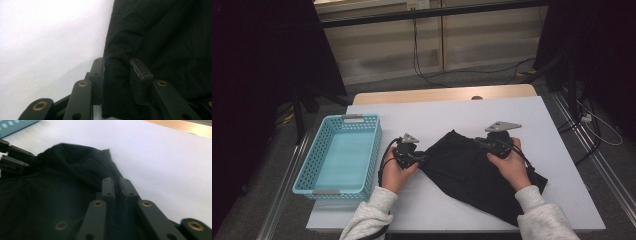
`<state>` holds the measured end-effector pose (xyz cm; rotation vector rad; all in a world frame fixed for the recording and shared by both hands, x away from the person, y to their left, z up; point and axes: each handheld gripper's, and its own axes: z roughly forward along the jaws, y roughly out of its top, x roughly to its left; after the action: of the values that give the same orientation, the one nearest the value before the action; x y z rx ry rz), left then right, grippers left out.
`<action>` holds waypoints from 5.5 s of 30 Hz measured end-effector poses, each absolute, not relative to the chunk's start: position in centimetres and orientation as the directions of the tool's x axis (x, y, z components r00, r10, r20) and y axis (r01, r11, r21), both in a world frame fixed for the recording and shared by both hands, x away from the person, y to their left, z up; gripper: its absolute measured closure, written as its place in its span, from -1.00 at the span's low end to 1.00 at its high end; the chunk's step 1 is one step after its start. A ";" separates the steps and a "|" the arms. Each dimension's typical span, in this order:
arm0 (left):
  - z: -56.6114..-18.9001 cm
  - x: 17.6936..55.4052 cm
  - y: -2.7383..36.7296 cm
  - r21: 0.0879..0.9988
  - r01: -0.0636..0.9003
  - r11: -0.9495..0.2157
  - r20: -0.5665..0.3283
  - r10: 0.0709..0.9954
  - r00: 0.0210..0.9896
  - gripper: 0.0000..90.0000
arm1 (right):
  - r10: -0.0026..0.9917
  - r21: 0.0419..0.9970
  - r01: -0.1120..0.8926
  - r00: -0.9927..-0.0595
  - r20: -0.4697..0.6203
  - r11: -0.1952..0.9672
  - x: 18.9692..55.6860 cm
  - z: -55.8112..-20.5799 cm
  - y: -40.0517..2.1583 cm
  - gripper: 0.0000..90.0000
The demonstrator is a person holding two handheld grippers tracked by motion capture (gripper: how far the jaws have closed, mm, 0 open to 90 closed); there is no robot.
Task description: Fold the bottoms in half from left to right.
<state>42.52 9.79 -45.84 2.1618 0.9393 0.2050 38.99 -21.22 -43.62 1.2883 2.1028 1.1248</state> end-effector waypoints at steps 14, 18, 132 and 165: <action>-45.9 42.7 10.1 0.693 0.581 -0.426 -0.159 0.696 0.700 0.21 | 0.850 0.767 0.571 -0.523 0.064 0.293 38.0 -45.6 -20.4 0.19; -45.9 42.7 10.1 0.696 0.580 -0.424 -0.157 0.698 0.699 0.18 | 0.854 0.742 0.586 -0.518 0.036 0.325 38.7 -46.3 -19.7 0.22; -43.9 41.8 10.5 0.731 0.561 -0.387 -0.180 0.684 0.706 -0.56 | 0.855 0.787 0.595 -0.482 0.189 0.162 33.8 -42.4 -26.8 0.89; -43.3 41.5 10.0 0.725 0.560 -0.402 -0.192 0.662 0.725 -0.62 | 0.858 0.777 0.605 -0.480 0.182 0.174 32.2 -42.9 -27.9 0.89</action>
<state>41.54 10.02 -43.27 2.1059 0.9223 0.1584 32.21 -27.89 -42.91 1.3983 2.1564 1.2049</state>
